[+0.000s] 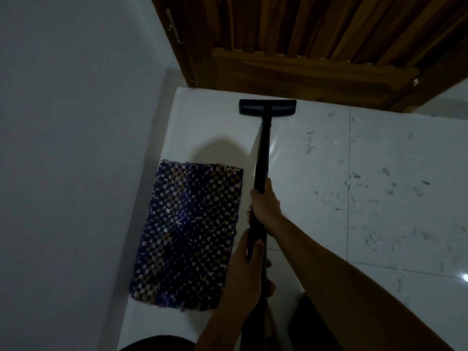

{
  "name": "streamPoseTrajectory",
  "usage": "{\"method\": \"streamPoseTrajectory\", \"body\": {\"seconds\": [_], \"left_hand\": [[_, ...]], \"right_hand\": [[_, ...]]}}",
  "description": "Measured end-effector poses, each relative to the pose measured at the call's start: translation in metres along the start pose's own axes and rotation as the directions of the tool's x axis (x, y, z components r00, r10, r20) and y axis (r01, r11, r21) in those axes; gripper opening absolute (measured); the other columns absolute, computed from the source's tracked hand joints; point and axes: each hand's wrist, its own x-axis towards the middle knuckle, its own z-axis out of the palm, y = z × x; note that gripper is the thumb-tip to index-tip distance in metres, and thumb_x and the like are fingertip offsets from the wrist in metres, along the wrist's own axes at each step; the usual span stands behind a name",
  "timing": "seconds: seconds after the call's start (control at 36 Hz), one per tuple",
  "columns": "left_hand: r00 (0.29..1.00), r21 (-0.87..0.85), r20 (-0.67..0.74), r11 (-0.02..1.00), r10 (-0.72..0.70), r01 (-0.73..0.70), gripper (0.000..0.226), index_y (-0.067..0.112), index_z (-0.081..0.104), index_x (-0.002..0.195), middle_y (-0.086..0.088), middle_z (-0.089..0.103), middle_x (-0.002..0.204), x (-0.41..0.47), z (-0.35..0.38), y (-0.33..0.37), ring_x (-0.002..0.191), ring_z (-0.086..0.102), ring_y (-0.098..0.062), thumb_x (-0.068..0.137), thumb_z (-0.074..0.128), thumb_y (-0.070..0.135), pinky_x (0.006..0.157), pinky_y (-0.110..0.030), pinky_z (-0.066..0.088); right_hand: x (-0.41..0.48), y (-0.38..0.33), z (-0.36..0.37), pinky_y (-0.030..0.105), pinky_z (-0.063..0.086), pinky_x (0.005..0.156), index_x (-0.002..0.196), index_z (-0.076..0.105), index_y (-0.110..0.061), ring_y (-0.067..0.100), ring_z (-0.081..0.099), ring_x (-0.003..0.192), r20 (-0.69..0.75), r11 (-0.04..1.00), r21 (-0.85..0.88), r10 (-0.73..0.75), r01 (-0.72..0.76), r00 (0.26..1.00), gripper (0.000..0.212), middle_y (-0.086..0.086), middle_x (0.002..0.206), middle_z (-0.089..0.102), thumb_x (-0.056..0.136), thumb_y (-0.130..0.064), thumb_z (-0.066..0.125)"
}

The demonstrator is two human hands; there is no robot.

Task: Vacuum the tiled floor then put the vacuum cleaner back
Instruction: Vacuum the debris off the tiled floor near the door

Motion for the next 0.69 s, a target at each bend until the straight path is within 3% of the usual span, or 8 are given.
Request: {"method": "streamPoseTrajectory", "body": {"seconds": [0.14, 0.33, 0.56, 0.69], "left_hand": [[1.000, 0.037, -0.008, 0.999, 0.006, -0.006, 0.038, 0.031, 0.039, 0.137, -0.005, 0.056, 0.069, 0.000, 0.020, 0.006, 0.033, 0.046, -0.012, 0.099, 0.040, 0.026, 0.036, -0.022, 0.042], [1.000, 0.078, 0.017, 0.997, -0.014, 0.012, 0.037, 0.033, 0.041, 0.135, -0.005, 0.057, 0.070, -0.001, 0.058, 0.017, 0.035, 0.048, -0.011, 0.099, 0.039, 0.027, 0.035, -0.021, 0.042], [1.000, 0.146, 0.023, 0.989, 0.015, -0.018, 0.034, 0.033, 0.045, 0.132, -0.002, 0.057, 0.067, -0.001, 0.097, 0.018, 0.041, 0.050, -0.012, 0.099, 0.040, 0.027, 0.041, -0.026, 0.043], [0.999, 0.126, 0.049, 0.992, 0.016, -0.022, 0.026, 0.052, 0.041, 0.104, -0.003, 0.056, 0.068, -0.007, 0.122, 0.021, 0.040, 0.048, -0.011, 0.099, 0.040, 0.026, 0.037, -0.021, 0.041]], "right_hand": [[0.000, -0.010, -0.021, 0.040, 0.055, 0.066, 0.150, 0.015, -0.040, 0.021, 0.053, 0.056, -0.008, 1.000, -0.019, -0.008, 0.008, 1.000, 0.059, 0.008, 0.081, 0.055, 0.097, -0.027, 0.040], [-0.001, -0.018, -0.062, 0.025, 0.044, 0.041, 0.149, 0.019, -0.038, 0.018, 0.048, 0.044, -0.025, 0.998, 0.062, 0.022, -0.020, 0.999, 0.057, 0.007, 0.067, 0.051, 0.099, -0.020, 0.039], [-0.003, -0.015, -0.107, 0.025, 0.045, 0.042, 0.149, 0.020, -0.036, 0.018, 0.048, 0.045, -0.035, 0.995, 0.092, 0.040, -0.036, 0.999, 0.055, 0.007, 0.069, 0.051, 0.099, -0.020, 0.038], [-0.001, -0.012, -0.131, 0.028, 0.046, 0.044, 0.149, 0.019, -0.036, 0.020, 0.049, 0.046, -0.045, 0.996, 0.084, 0.043, -0.039, 0.998, 0.056, 0.008, 0.069, 0.050, 0.099, -0.021, 0.038]]}}
